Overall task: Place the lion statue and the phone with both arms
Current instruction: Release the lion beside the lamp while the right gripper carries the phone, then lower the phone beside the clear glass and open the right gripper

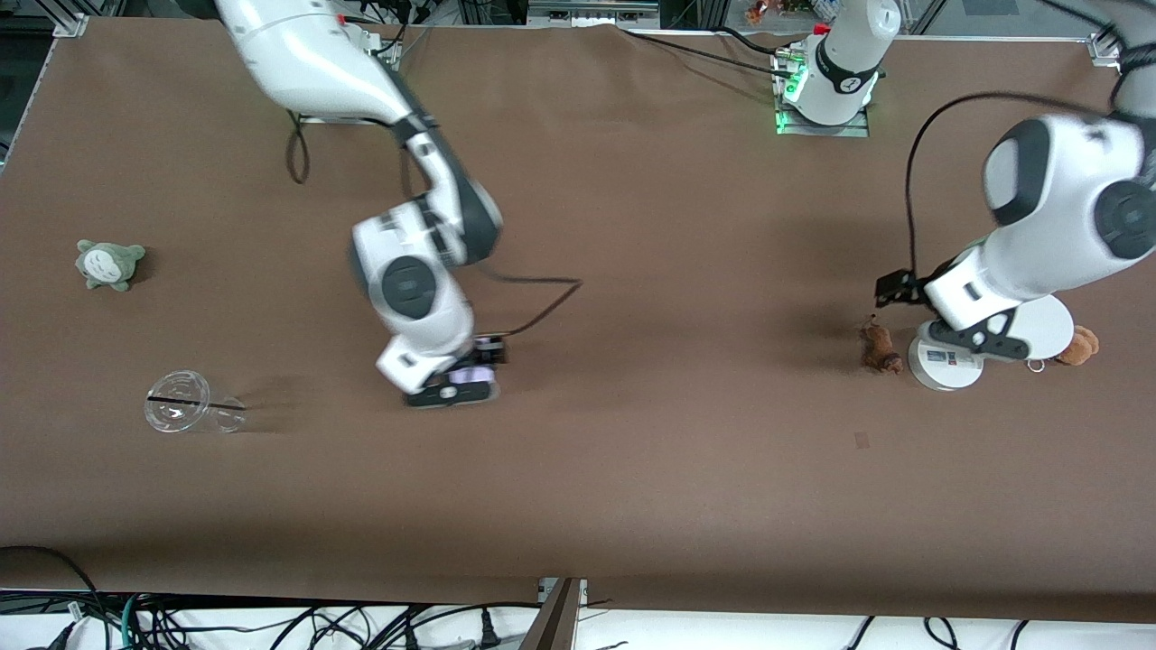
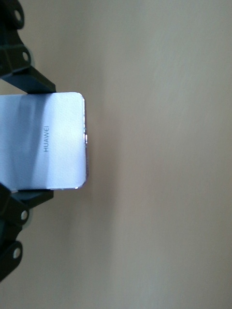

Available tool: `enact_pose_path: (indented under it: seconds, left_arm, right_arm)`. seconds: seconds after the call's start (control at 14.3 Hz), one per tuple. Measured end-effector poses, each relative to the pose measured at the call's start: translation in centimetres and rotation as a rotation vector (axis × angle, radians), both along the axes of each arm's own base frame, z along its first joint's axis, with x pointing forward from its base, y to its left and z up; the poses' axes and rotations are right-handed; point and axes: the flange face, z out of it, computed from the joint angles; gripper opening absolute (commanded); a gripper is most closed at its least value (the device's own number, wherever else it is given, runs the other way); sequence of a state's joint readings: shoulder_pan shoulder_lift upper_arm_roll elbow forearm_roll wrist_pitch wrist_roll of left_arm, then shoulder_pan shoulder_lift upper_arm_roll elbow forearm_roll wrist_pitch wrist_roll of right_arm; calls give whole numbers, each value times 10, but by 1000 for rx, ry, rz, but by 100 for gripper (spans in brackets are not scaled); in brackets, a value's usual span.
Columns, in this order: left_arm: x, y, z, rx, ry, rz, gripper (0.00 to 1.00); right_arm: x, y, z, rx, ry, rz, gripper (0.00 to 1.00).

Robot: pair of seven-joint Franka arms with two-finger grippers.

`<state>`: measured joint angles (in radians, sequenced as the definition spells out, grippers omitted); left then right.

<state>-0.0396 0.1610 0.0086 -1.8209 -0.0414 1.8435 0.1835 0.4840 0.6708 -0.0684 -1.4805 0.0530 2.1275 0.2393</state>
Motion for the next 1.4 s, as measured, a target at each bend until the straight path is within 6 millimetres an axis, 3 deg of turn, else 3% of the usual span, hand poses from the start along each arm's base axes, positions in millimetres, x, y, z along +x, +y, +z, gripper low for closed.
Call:
enact_pose_path:
  seconds: [0.21, 0.35, 0.56, 0.77, 0.84, 0.98, 1.05, 1.4]
  left_arm:
    - [-3, 2, 57, 3, 25, 28, 100]
    - [-6, 2, 76, 10, 40, 65, 100]
    - [-7, 2, 94, 16, 48, 102, 100]
    - [-7, 16, 104, 20, 47, 137, 100]
    - [-8, 24, 112, 21, 44, 151, 100]
    - [-8, 29, 123, 21, 33, 160, 100]
    - [-7, 28, 125, 21, 31, 157, 100]
    - [-7, 12, 126, -1, 30, 123, 100]
  right_arm:
    - [1, -96, -17, 11, 72, 48, 48]
    - [-5, -128, -38, 15, 65, 45, 48]
    - [-28, -134, -78, 22, 1, 45, 51]
    - [-43, -138, -98, 27, -44, 41, 51]
    - [-44, -139, -98, 28, -49, 37, 56]
    - [-43, -146, -95, 28, -55, 21, 83]
    - [-41, -151, -94, 27, -57, 13, 89]
    - [-38, -159, -76, 33, -75, -1, 88]
